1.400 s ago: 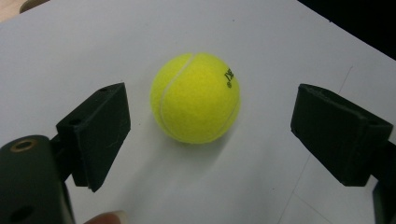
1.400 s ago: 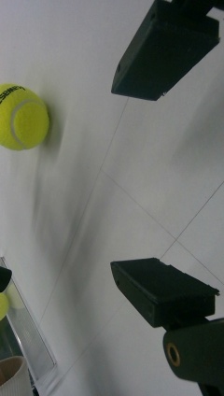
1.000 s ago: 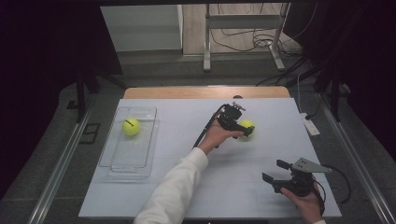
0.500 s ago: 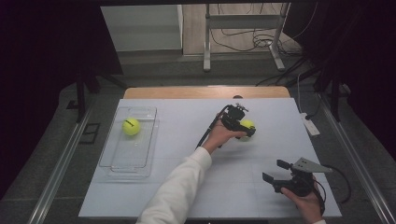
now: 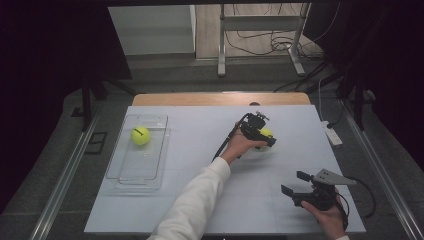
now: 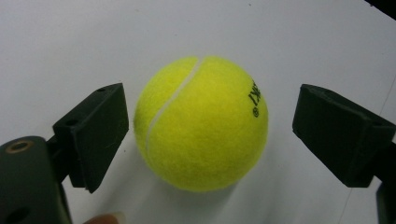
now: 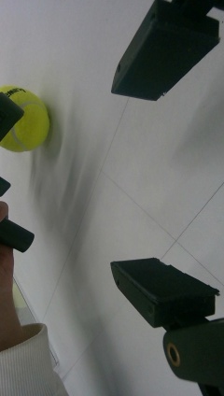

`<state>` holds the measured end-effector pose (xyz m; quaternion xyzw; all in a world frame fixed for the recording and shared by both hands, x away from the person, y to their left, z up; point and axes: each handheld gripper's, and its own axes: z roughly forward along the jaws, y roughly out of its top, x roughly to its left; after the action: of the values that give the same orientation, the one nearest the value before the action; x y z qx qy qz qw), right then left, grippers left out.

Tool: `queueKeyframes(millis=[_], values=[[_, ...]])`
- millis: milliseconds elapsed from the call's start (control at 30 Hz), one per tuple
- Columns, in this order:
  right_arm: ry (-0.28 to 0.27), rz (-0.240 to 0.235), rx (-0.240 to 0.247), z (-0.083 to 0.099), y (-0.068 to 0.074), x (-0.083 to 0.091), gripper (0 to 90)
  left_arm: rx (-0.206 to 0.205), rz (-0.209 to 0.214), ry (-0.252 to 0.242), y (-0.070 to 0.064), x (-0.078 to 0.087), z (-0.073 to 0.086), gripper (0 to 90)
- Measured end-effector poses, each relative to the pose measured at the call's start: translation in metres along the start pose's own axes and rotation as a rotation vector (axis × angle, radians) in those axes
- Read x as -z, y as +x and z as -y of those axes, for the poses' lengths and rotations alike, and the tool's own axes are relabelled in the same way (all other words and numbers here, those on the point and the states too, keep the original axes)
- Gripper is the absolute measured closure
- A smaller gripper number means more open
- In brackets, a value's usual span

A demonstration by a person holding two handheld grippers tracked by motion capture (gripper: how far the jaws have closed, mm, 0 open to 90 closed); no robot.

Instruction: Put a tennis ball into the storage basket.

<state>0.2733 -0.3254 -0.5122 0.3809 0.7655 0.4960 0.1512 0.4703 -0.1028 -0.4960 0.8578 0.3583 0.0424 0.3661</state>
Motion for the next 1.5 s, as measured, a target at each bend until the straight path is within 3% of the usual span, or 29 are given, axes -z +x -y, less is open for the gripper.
queueKeyframes(millis=[233,833,1067,1500], values=[[0.002,0.0,0.001,0.0,0.0,0.0,13.3,0.001,-0.026,0.004,0.001,-0.002,0.001,25.7],[0.003,0.002,0.003,0.0,0.0,0.0,13.3,0.002,0.003,0.013,0.001,0.002,0.001,27.9],[0.003,0.003,0.003,0.0,0.0,0.0,13.3,-0.006,0.009,-0.012,0.0,0.011,0.0,27.8],[0.008,0.006,0.007,0.0,0.001,-0.001,13.3,-0.023,0.017,-0.075,-0.002,0.042,0.006,27.9]])
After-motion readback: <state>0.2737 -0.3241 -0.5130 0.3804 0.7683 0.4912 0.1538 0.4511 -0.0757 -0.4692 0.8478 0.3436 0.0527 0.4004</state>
